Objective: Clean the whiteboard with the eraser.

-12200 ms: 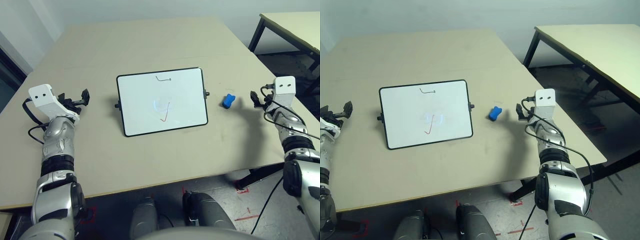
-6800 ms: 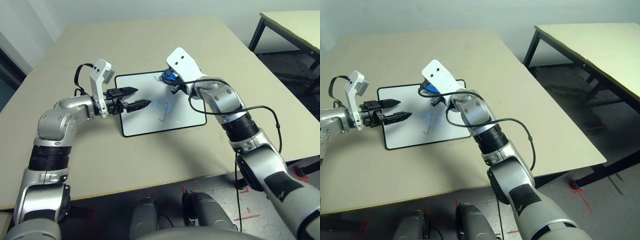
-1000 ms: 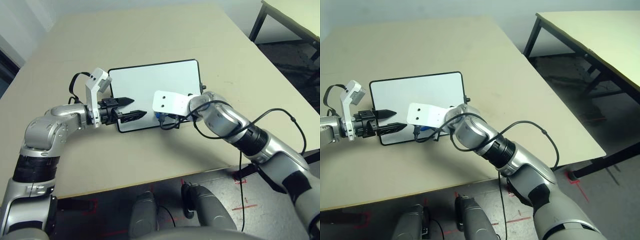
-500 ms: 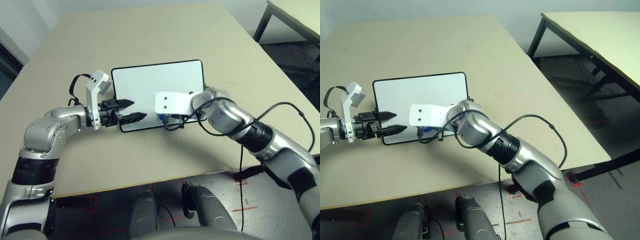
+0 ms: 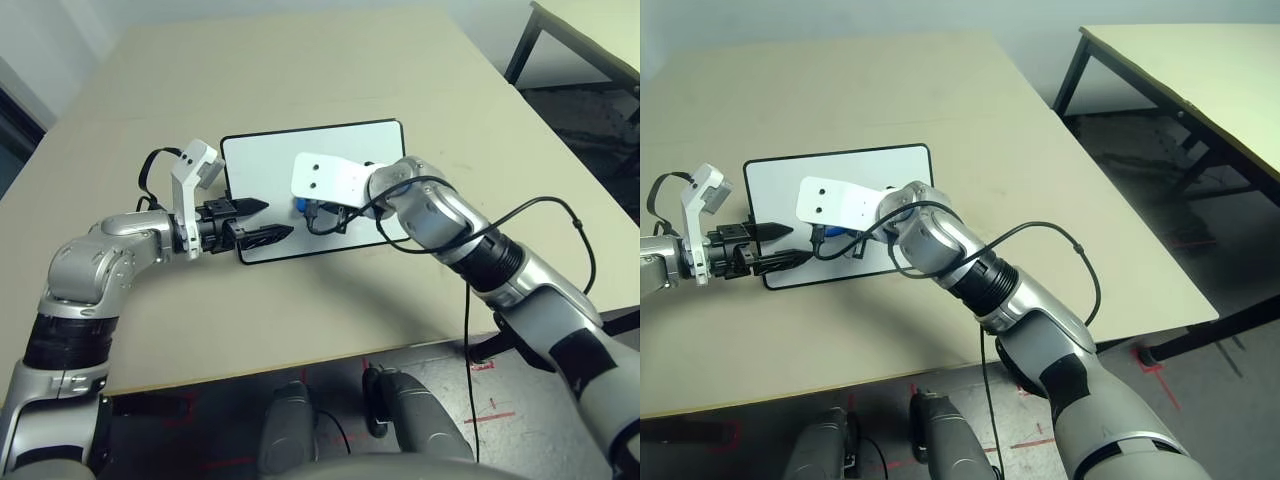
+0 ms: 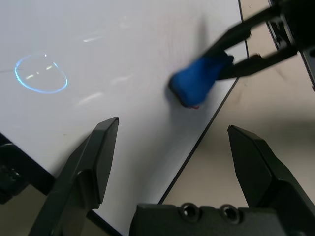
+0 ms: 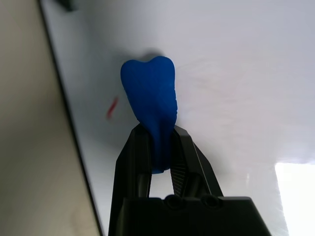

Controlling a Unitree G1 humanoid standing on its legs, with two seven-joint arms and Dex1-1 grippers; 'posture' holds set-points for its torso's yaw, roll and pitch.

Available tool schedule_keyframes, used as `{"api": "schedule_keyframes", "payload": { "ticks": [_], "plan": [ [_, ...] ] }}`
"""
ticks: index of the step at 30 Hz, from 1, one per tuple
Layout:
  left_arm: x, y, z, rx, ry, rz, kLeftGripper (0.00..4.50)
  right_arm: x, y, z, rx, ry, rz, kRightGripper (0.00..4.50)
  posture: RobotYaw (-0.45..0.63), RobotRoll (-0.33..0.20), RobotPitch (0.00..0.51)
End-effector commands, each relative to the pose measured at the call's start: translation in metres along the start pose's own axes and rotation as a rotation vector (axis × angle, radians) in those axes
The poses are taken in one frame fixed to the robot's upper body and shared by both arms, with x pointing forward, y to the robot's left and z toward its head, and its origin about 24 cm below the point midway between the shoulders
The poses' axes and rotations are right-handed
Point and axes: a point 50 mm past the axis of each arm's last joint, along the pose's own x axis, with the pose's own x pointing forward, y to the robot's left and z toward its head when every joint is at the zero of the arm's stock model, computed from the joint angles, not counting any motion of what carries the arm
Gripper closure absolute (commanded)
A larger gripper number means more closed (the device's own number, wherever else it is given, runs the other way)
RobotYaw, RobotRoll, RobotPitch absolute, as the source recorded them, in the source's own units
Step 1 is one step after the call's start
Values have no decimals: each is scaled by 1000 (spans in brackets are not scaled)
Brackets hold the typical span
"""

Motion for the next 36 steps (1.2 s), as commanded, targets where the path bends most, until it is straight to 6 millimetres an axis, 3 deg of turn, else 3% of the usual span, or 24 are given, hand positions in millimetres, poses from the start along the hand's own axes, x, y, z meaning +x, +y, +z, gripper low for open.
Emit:
{"api": "schedule_keyframes", "payload": {
  "ticks": [1,4,12,15,20,24,27,32,36],
  "plan": [
    [1,-1,-2,-5,6,-8,0,5,17,-14,-29,72,113,3973,-10,0,130],
    [0,-1,-2,-7,9,-9,0,6,12,-14,-34,72,91,3973,-10,0,131],
    [-3,-5,-11,-33,71,-32,0,7,-16,21,0,-77,-81,3974,-7,0,127],
    [-3,-6,-12,-37,76,-34,0,8,-10,17,-31,-46,-42,3974,-4,0,127],
    [-7,-7,-16,-49,103,-37,0,6,9,-15,-100,92,78,3975,-2,0,123],
    [-7,-7,-18,-53,112,-38,0,3,14,-26,-126,145,112,3975,-5,0,122],
    [-7,-7,-17,-50,107,-39,0,3,8,-20,-103,109,66,3975,-5,0,122],
    [-6,-6,-15,-48,104,-40,0,3,-13,11,-33,-38,-75,3976,-11,0,120],
    [-6,-6,-15,-48,102,-40,0,6,-9,9,-48,-22,-44,3976,-9,0,119]
  ]
}}
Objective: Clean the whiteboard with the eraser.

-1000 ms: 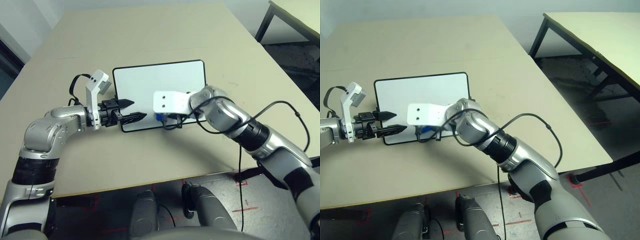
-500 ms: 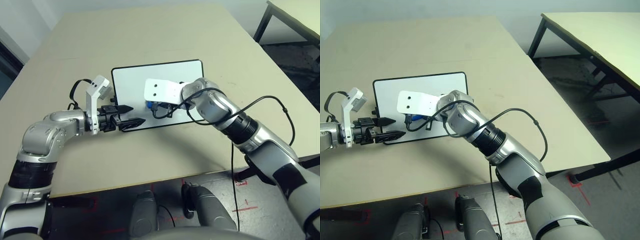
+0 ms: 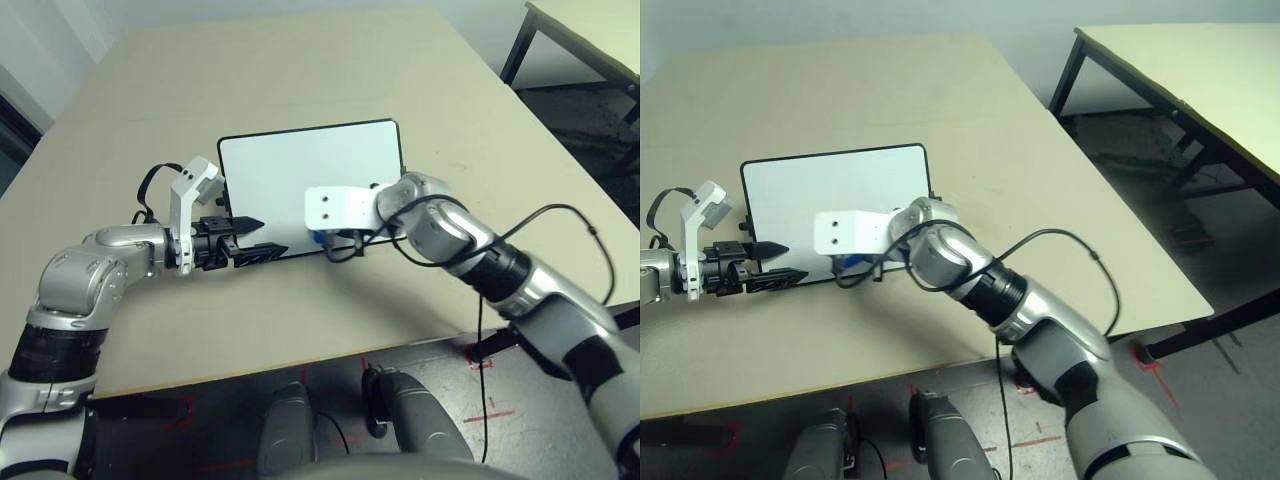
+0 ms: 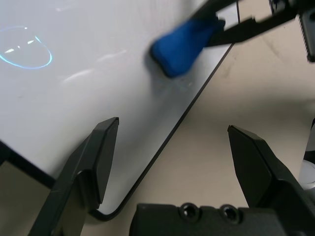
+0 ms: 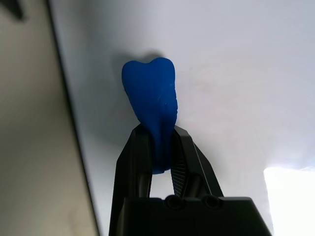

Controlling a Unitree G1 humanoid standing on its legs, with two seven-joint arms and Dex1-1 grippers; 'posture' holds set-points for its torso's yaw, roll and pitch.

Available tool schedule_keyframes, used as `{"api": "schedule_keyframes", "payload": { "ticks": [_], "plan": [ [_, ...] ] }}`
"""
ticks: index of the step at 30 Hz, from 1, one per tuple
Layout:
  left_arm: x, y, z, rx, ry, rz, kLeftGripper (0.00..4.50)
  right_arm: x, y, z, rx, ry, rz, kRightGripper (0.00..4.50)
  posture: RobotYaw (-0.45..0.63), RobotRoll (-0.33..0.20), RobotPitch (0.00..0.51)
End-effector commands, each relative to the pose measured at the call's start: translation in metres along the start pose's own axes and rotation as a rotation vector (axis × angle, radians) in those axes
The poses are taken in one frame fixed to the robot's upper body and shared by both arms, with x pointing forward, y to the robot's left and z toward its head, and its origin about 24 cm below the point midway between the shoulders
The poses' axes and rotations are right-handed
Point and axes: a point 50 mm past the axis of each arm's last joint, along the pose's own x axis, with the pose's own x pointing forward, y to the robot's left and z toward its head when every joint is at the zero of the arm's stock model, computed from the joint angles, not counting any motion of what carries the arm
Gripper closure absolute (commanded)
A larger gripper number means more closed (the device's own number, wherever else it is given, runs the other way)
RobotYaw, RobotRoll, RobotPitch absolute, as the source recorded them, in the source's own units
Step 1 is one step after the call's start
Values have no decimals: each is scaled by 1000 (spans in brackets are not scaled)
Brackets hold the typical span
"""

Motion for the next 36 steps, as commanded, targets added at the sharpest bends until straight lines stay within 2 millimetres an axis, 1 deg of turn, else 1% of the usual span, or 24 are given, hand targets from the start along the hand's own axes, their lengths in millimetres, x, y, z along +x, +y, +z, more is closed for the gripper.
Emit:
{"api": "schedule_keyframes", "payload": {
  "ticks": [1,6,9,12,16,17,19,22,25,28,30,33,36],
  "plan": [
    [2,-1,-1,1,10,-13,0,2,6,-9,-13,34,39,3976,-9,0,119],
    [2,-1,-1,0,10,-11,0,-2,27,-36,-79,162,173,3976,-7,0,120],
    [2,-2,-2,-3,11,-12,0,-3,29,-39,-84,177,179,3976,-7,0,123],
    [2,-2,-2,-3,10,-13,0,1,19,-30,-50,130,100,3976,-7,0,123],
    [2,-2,-2,-3,10,-12,0,4,-5,-1,5,-8,-63,3977,-8,0,123],
    [2,-2,-2,-3,10,-12,0,4,-9,6,25,-45,-89,3977,-8,0,123],
    [2,-1,-2,-3,9,-13,0,6,-13,13,42,-82,-105,3978,-6,0,122],
    [2,-2,-1,-2,6,-12,0,9,2,-7,-21,27,-8,3979,-3,0,122],
    [1,-2,-2,-2,7,-10,0,4,17,-26,-70,114,89,3979,-5,0,123],
    [1,-2,-2,-4,8,-10,0,-2,26,-36,-98,158,136,3980,-8,0,123],
    [2,-2,-2,-4,7,-12,0,-3,25,-35,-96,159,129,3981,-10,0,121],
    [2,-2,-1,-2,6,-14,0,-2,18,-30,-79,139,91,3981,-12,0,119],
    [3,-1,1,3,1,-13,0,-2,-2,-8,-26,35,-24,3982,-11,0,116]
  ]
}}
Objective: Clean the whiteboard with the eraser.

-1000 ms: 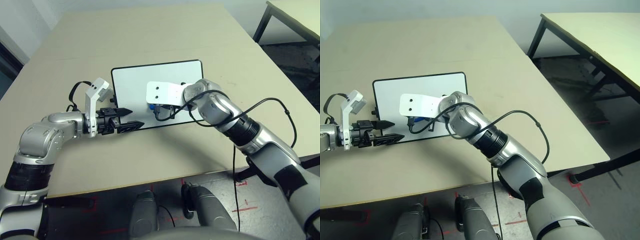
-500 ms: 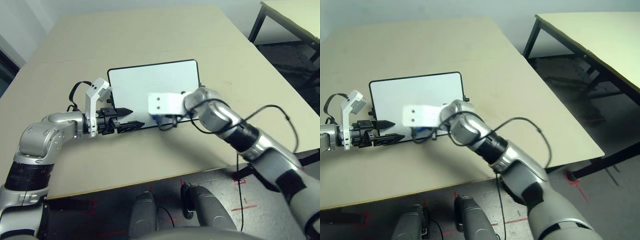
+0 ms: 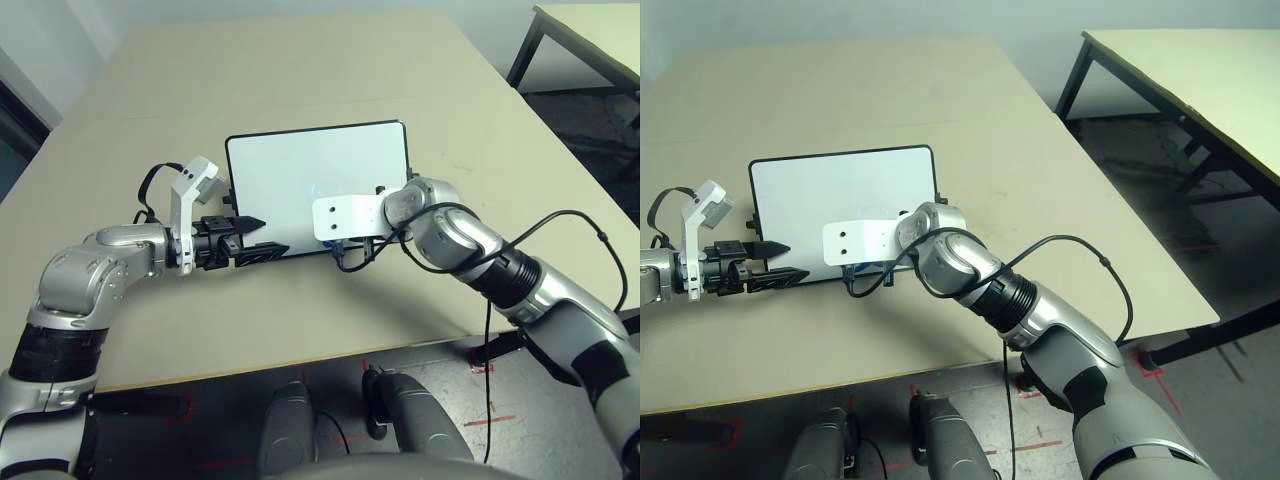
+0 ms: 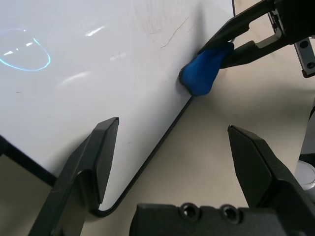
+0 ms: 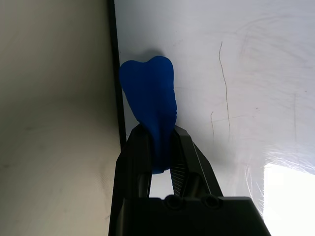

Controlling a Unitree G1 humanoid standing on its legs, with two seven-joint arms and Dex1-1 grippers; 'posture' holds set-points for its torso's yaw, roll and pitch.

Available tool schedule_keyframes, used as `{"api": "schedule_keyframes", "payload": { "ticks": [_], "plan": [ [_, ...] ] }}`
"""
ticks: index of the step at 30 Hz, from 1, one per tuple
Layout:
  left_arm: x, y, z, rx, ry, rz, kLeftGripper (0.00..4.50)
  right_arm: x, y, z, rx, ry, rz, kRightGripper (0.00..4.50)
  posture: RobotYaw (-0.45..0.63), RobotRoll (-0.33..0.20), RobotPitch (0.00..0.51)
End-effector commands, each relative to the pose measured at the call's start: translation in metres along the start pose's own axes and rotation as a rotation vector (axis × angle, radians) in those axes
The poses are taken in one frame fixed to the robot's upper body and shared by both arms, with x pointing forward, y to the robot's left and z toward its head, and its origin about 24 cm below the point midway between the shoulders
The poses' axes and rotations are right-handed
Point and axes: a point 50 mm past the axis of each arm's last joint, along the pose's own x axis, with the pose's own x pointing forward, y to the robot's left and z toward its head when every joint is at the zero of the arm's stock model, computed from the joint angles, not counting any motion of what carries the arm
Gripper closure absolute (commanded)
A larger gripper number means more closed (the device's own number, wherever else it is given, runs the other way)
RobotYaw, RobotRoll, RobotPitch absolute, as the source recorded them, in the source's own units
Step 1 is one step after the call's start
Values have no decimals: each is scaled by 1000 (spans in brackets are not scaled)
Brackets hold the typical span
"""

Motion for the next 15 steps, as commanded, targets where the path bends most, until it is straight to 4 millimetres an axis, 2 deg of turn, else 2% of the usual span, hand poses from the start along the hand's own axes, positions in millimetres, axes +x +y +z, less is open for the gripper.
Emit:
{"api": "schedule_keyframes", "payload": {
  "ticks": [1,4,7,11,15],
  "plan": [
    [2,0,2,9,6,-6,0,-8,-26,16,52,-73,-147,3982,-11,0,116],
    [1,4,12,46,-75,42,0,-30,-50,28,158,-173,-220,3982,0,0,105],
    [-3,15,37,118,-273,167,0,-61,-79,28,276,-254,-349,3982,8,0,97],
    [-15,27,69,217,-566,362,0,-103,-112,12,432,-332,-560,3982,14,0,87],
    [-32,39,82,247,-748,540,0,-133,-132,-19,609,-340,-764,3982,9,0,78]
  ]
}}
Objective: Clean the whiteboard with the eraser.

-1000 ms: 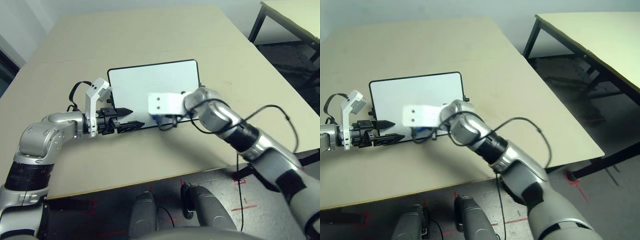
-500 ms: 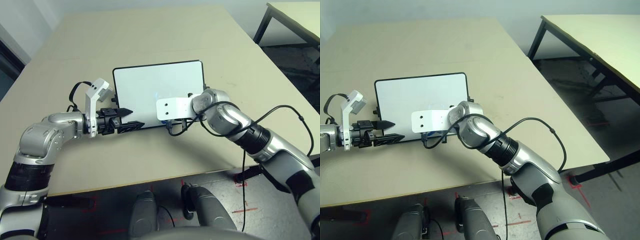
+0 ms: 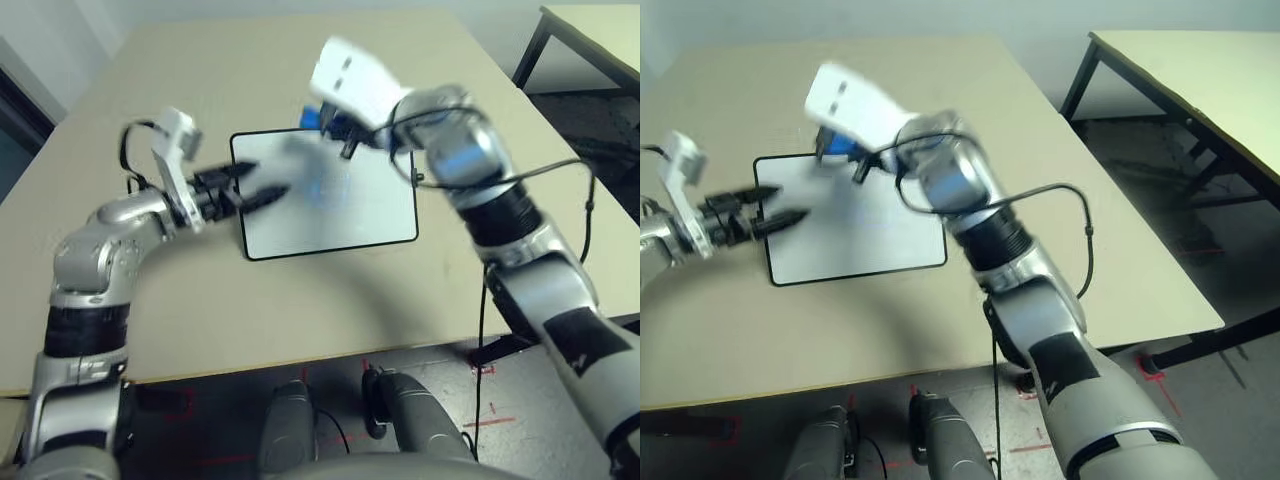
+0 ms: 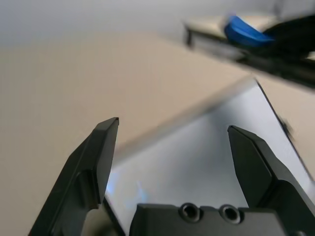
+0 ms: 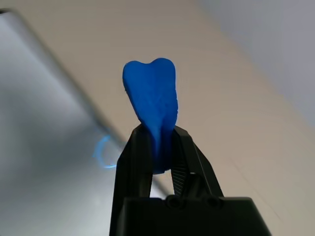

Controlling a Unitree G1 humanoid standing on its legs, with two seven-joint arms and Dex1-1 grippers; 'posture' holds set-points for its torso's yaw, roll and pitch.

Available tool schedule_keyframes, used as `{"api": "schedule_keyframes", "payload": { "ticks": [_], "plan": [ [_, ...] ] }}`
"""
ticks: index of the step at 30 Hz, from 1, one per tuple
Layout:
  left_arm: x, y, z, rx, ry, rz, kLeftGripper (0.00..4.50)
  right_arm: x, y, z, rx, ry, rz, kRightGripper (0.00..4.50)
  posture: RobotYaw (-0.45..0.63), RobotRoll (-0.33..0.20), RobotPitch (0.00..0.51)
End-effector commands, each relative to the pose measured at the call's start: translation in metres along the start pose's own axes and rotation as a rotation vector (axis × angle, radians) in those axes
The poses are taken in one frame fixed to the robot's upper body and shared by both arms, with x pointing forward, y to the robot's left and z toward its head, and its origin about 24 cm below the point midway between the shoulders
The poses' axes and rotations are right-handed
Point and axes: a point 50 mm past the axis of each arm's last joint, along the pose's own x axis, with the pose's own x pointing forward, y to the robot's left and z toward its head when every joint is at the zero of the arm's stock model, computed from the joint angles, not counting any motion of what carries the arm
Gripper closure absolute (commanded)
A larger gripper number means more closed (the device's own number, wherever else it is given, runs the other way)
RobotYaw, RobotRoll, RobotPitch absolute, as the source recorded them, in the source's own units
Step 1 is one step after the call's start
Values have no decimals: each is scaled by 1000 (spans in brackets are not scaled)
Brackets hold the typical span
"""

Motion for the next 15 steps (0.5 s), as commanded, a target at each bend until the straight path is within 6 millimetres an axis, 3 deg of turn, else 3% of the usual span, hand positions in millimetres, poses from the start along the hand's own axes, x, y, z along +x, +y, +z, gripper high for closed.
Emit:
{"api": "schedule_keyframes", "payload": {
  "ticks": [1,3,6,9,15],
  "plan": [
    [-8,22,3,41,-97,188,0,-12,-38,-14,150,11,-199,3982,5,0,74],
    [-16,40,2,57,-131,307,0,-23,-63,-48,256,94,-361,3982,-5,0,71],
    [-26,56,-9,55,-115,389,0,-33,-73,-98,365,234,-473,3982,-17,0,66],
    [-35,67,-25,42,-79,434,0,-41,-61,-146,419,396,-473,3982,-28,0,65],
    [-48,77,-57,-1,-8,500,0,-43,-26,-190,512,543,-401,3983,-37,0,68]
  ]
}}
